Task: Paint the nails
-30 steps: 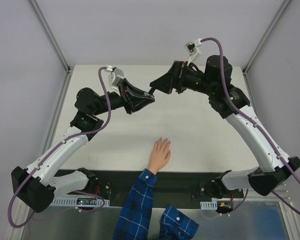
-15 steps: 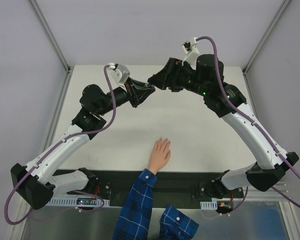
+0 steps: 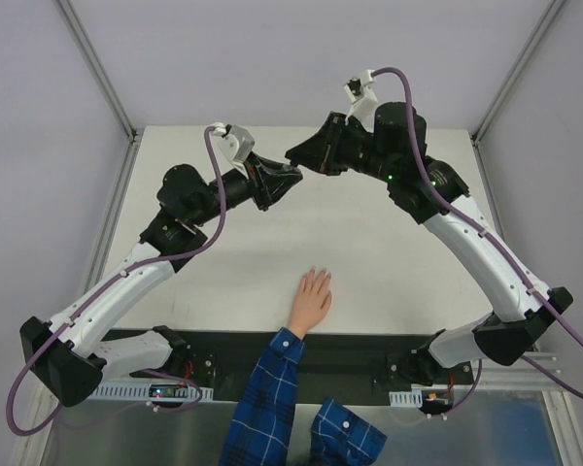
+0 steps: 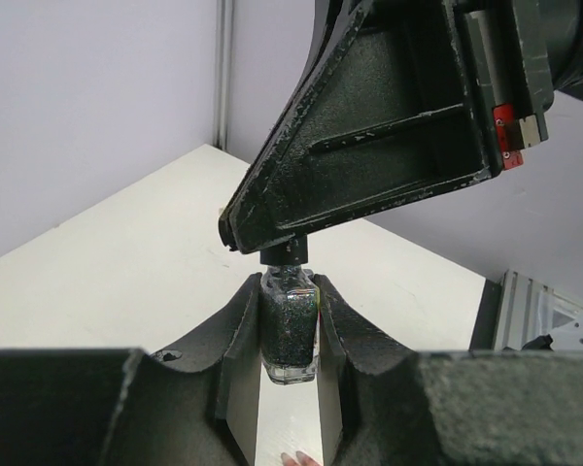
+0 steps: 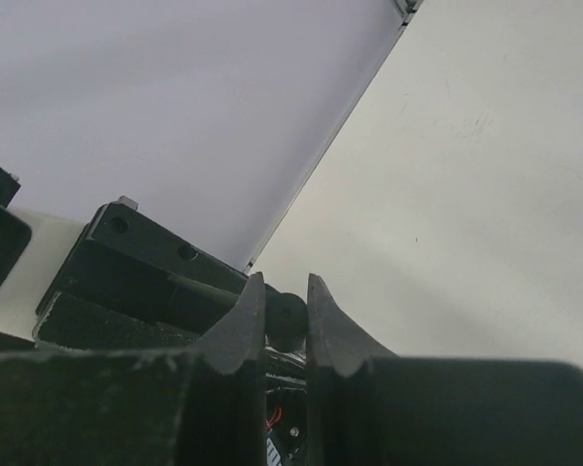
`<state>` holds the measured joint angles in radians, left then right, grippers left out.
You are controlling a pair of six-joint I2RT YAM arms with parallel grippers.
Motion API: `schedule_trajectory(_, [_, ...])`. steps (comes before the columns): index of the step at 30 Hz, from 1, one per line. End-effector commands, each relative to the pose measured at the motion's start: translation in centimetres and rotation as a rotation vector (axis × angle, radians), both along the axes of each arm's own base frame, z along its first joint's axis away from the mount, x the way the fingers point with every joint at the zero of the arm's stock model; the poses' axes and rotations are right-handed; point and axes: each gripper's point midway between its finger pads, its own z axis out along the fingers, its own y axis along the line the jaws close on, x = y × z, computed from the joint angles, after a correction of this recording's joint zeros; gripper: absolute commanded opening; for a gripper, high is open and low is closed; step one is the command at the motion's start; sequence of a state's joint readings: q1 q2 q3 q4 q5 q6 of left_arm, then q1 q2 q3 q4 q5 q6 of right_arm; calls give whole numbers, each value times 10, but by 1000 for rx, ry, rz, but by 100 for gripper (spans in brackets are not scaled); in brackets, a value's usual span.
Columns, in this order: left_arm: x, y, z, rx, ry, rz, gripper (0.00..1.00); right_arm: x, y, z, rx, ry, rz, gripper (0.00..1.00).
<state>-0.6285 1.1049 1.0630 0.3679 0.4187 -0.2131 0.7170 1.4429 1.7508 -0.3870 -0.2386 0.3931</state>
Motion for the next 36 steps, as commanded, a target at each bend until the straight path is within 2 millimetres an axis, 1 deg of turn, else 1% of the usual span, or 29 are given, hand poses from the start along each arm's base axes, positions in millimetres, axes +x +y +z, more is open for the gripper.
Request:
schedule_trajectory(1, [-39, -1, 58, -147, -108, -151, 0, -45, 12, 60, 199, -269, 323, 0])
schedule_trajectory(2, [-46, -2, 58, -178, -66, -208, 0, -84, 15, 50, 242, -317, 593, 0])
schedule_trajectory(3, [-69, 0, 75, -219, -153, -323, 0, -91, 9, 70, 312, -443, 650, 0])
schedule_trajectory(4, [-78, 2, 78, -246, -156, -376, 0, -89, 8, 62, 301, -428, 683, 0])
schedule_trajectory(5, [-88, 4, 77, -285, -93, -448, 0, -98, 5, 56, 288, -418, 776, 0])
schedule_trajectory(6, [-103, 8, 85, -307, -151, -518, 0, -97, 2, 56, 302, -393, 804, 0])
schedule_trajectory(7, [-106, 7, 81, -310, -131, -552, 0, -90, 6, 48, 304, -354, 827, 0])
schedule_trajectory(8, [-110, 7, 78, -313, -86, -585, 0, -92, 6, 45, 310, -343, 860, 0])
schedule_trajectory(9, [-112, 6, 74, -297, -85, -605, 0, -91, 6, 49, 326, -363, 866, 0])
schedule_trajectory(13, [-100, 2, 61, -246, -58, -550, 0, -81, 8, 56, 366, -326, 819, 0])
schedule_trajectory(14, [-95, 1, 62, -225, -91, -522, 0, -76, 8, 60, 378, -318, 776, 4])
schedule_trajectory(15, [-92, 1, 61, -212, -100, -503, 0, -67, 5, 55, 374, -281, 732, 23])
schedule_trajectory(17, [-72, 0, 55, -173, -112, -398, 0, -56, 2, 56, 377, -293, 627, 42])
schedule_trajectory(18, [-65, 1, 55, -165, -125, -356, 0, -61, -2, 56, 361, -281, 599, 55])
schedule_trajectory(19, [-57, 3, 57, -145, -171, -301, 0, -60, -3, 56, 346, -282, 568, 62])
schedule_trajectory(20, [-43, 4, 50, -123, -138, -236, 0, -49, -4, 54, 322, -311, 492, 68])
schedule_trajectory(21, [-38, 5, 51, -109, -146, -204, 0, -51, -9, 49, 290, -268, 447, 82])
schedule_trajectory(22, [-32, 6, 52, -87, -180, -176, 0, -47, -12, 50, 270, -264, 399, 87])
schedule_trajectory(23, [-24, 7, 49, -75, -168, -141, 0, -36, -15, 41, 224, -234, 312, 92])
schedule_trajectory(24, [-20, 6, 48, -71, -166, -128, 0, -33, -19, 43, 214, -231, 274, 96])
schedule_trajectory(25, [-16, 6, 49, -68, -175, -113, 0, -33, -22, 46, 209, -229, 243, 98])
schedule_trajectory(26, [-13, 6, 48, -66, -171, -98, 0, -26, -27, 51, 204, -225, 179, 100])
schedule_trajectory(28, [-3, 6, 48, -66, -166, -56, 0, -25, -26, 40, 150, -170, 127, 98])
schedule_trajectory(29, [-3, 3, 48, -65, -167, -51, 0, -25, -27, 42, 119, -151, 77, 96])
schedule_trajectory(30, [4, 4, 47, -67, -156, -19, 0, -22, -27, 41, 93, -154, 56, 91])
schedule_trajectory(32, [5, 1, 50, -71, -159, -15, 0, -15, -24, 38, 61, -139, 11, 88])
schedule_trajectory(33, [8, -2, 48, -69, -153, -12, 0, -15, -23, 44, 70, -152, 12, 86])
schedule_trajectory(35, [9, -3, 52, -78, -154, -10, 0, -12, -20, 45, 74, -150, 2, 84])
schedule_trajectory(36, [10, -5, 51, -77, -153, -13, 0, -12, -20, 48, 79, -154, 0, 81])
